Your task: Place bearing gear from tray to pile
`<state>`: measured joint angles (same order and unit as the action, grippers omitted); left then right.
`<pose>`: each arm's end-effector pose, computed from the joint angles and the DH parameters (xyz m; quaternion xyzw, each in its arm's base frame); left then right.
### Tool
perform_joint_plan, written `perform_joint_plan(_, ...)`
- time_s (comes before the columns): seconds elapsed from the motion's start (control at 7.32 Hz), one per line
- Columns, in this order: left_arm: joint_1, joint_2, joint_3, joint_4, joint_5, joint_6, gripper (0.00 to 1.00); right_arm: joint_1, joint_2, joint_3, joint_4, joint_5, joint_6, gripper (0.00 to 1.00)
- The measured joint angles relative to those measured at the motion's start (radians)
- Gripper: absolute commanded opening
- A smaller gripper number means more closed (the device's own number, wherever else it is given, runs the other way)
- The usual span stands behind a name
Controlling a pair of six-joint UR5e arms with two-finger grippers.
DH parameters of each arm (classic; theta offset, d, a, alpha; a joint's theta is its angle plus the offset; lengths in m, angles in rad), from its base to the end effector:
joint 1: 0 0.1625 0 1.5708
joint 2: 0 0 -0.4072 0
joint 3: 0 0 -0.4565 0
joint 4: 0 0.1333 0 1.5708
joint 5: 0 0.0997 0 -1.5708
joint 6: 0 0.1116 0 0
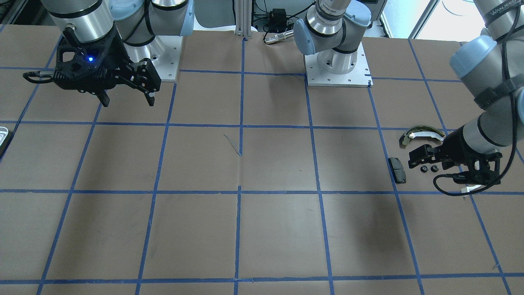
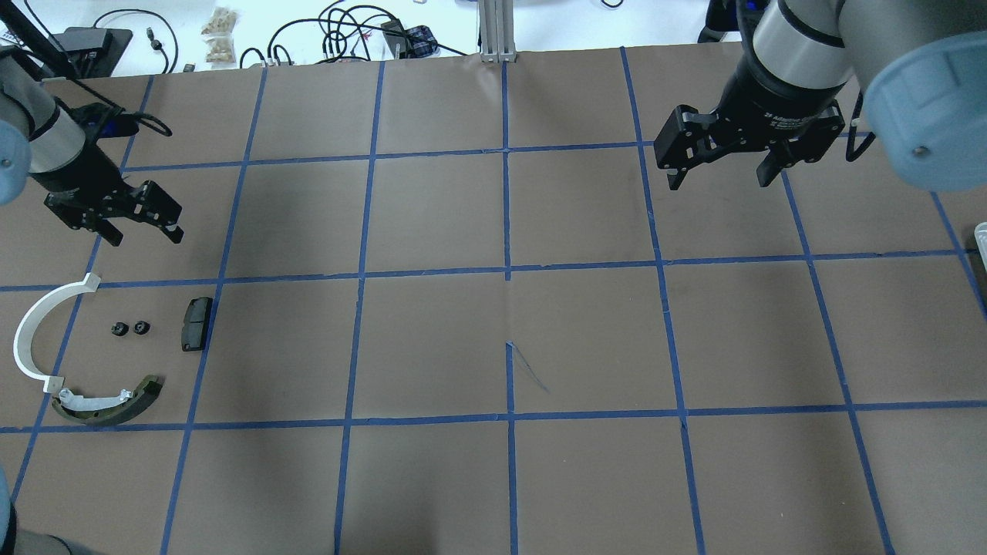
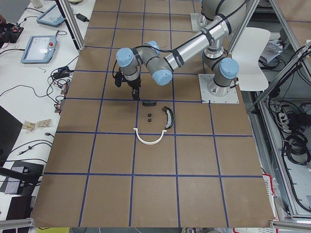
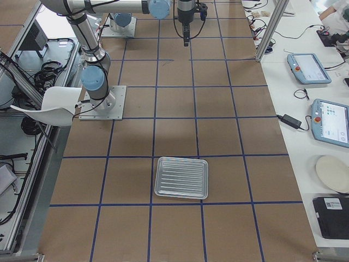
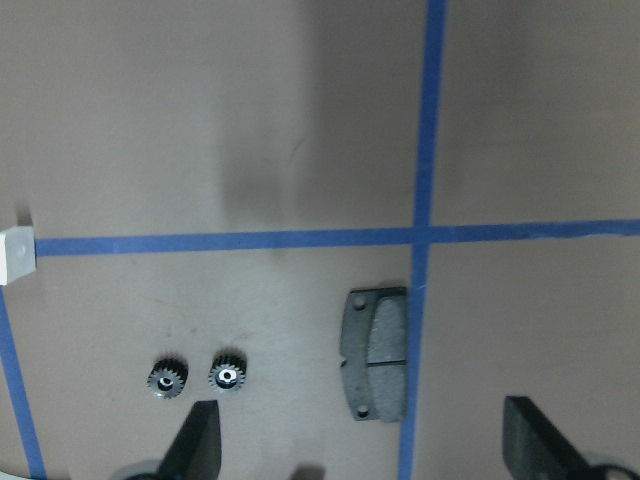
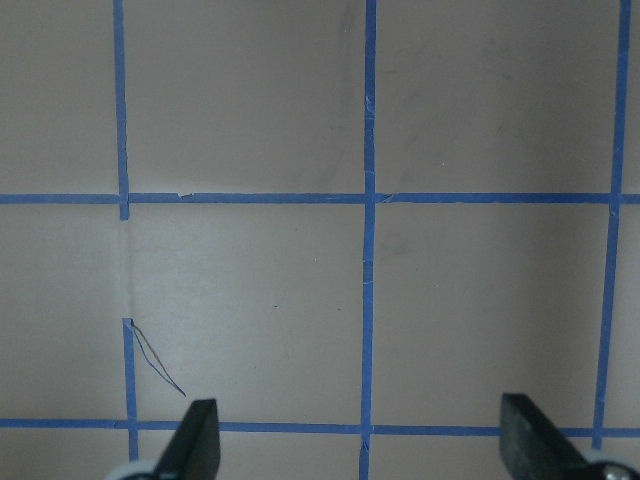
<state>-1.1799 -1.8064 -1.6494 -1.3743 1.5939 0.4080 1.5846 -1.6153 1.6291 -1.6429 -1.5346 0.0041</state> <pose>0.1135 -0.6185 0.2949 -0.0092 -0.9982 -0.0587 0.0122 0.1448 -0.5424 0.4575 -0.0054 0.9994 -0.0290 0.0183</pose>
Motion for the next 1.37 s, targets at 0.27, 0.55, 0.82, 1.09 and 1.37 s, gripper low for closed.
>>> perform_joint_plan(0.27,-0.112,0.08,0.024,-0.086,-0.03,-0.113,1.0,0.0,0.0,0.0,0.0,0.001,0.0,1.0)
perform_joint_plan(0.55,-0.228,0.137,0.028,-0.117,-0.071,-0.201,1.0,0.0,0.0,0.0,0.0,0.001,0.0,1.0)
perform_joint_plan(0.82,-0.295,0.192,0.028,-0.147,-0.063,-0.223,1.0,0.0,0.0,0.0,-0.001,0.001,-0.001,1.0)
perform_joint_plan(1.09,-0.339,0.247,0.028,-0.199,-0.05,-0.227,1.0,-0.001,0.0,0.0,-0.001,0.002,0.0,1.0)
perform_joint_plan(1.37,-0.361,0.287,0.02,-0.234,-0.047,-0.227,1.0,-0.001,0.0,0.0,-0.002,0.002,-0.001,1.0)
